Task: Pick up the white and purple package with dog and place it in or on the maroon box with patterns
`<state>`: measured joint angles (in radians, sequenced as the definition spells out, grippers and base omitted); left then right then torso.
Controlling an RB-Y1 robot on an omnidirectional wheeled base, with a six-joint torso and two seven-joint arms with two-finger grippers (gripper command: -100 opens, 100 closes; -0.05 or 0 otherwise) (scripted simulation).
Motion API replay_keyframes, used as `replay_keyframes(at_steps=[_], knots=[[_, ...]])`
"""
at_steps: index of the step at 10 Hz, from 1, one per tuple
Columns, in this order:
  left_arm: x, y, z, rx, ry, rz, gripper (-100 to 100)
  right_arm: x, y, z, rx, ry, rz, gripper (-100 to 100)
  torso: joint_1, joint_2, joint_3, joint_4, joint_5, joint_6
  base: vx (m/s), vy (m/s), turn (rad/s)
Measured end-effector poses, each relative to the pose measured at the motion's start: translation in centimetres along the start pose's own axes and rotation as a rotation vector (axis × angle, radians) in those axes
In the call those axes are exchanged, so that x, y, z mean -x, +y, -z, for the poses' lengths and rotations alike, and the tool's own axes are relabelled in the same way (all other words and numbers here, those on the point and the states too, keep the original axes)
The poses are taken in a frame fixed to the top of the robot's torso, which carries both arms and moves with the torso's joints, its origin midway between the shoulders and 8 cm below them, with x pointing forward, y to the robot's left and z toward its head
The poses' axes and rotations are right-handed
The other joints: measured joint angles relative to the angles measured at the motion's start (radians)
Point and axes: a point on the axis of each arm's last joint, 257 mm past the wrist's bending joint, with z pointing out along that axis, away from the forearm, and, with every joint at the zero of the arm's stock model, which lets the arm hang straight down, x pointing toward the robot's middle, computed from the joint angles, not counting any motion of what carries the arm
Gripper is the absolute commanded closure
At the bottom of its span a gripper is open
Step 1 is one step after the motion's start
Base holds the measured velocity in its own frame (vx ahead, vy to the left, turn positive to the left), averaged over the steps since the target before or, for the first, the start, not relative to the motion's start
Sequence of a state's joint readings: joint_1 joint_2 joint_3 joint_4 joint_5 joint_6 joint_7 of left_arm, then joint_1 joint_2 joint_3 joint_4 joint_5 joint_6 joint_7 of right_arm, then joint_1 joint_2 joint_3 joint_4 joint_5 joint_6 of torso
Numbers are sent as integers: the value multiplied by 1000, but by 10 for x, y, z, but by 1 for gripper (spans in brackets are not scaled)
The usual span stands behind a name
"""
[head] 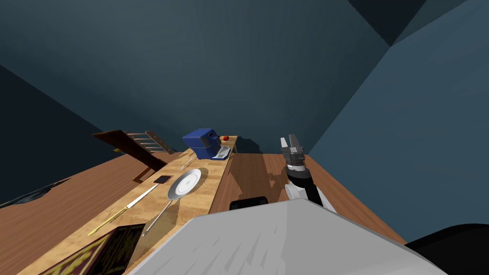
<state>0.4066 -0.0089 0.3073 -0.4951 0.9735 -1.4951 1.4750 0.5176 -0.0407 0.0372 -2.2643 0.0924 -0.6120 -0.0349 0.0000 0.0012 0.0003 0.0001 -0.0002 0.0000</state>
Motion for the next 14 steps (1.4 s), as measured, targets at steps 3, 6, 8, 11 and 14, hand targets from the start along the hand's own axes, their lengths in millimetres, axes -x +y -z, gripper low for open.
replay_keyframes(at_steps=[3, 6, 8, 11, 14], knots=[[1, 17, 2, 7, 7, 4, 100, 0, 0, 0, 0, 0, 0, 0, -1, 6, 3, 1, 5, -1, -71, -10, 32], [1, 29, 5, 13, 10, 2, 0, 0, 0, 0, 0, 0, 0, 0, -1, 5, 3, 1, 10, -1, -37, -9, 24], [-3, 24, -5, 11, 24, -7, 100, 0, 0, 0, 0, 0, 0, 0, -4, 2, 1, 0, 8, -1, 6, -80, -2], [-5, 16, -25, 4, 41, -34, 100, 0, 0, 0, 0, 0, 0, 0, -7, 0, 0, -1, 8, -1, 10, -85, -7], [-11, -2, -46, -14, 51, -67, 100, 0, 0, 0, 0, 0, 0, 0, -13, -3, -2, -2, 6, -1, 50, -180, -23]])
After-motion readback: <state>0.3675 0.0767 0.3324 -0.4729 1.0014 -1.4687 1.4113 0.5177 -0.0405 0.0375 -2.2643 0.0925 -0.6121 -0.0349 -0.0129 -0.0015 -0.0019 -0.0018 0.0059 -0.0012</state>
